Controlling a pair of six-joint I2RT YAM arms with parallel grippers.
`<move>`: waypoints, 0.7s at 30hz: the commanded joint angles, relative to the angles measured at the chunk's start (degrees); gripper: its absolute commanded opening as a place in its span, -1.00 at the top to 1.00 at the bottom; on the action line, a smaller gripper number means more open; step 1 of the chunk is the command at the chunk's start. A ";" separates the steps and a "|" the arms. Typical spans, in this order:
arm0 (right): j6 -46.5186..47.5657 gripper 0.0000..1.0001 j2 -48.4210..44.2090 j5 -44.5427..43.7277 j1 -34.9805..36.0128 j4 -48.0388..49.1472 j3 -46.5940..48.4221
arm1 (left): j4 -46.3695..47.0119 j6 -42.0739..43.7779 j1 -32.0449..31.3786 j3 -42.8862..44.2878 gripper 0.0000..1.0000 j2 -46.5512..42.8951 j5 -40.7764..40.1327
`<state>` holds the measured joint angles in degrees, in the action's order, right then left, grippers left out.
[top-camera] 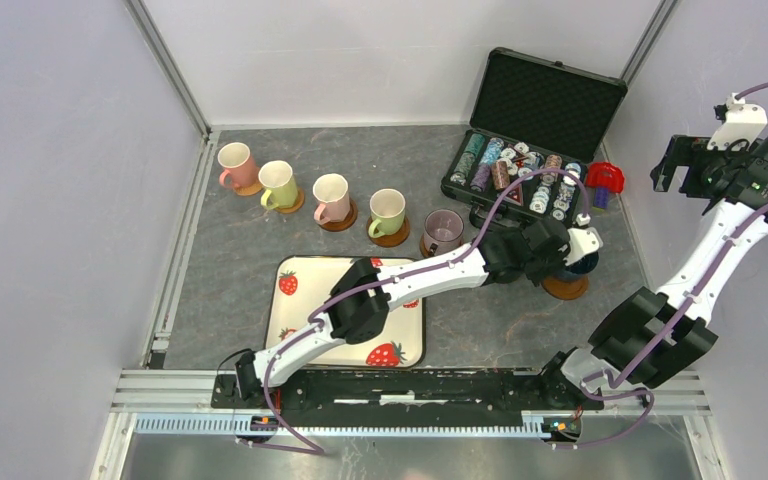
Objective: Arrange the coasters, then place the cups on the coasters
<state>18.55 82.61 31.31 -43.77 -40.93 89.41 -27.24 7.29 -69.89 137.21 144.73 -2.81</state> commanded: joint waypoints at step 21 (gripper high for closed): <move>0.53 -0.96 1.54 1.99 -0.21 0.92 0.95 | 8.83 -5.25 -0.25 0.47 0.76 0.90 2.41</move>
<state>18.76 83.99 32.16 -43.77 -41.04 89.41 -25.47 5.04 -69.89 137.08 145.71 -1.32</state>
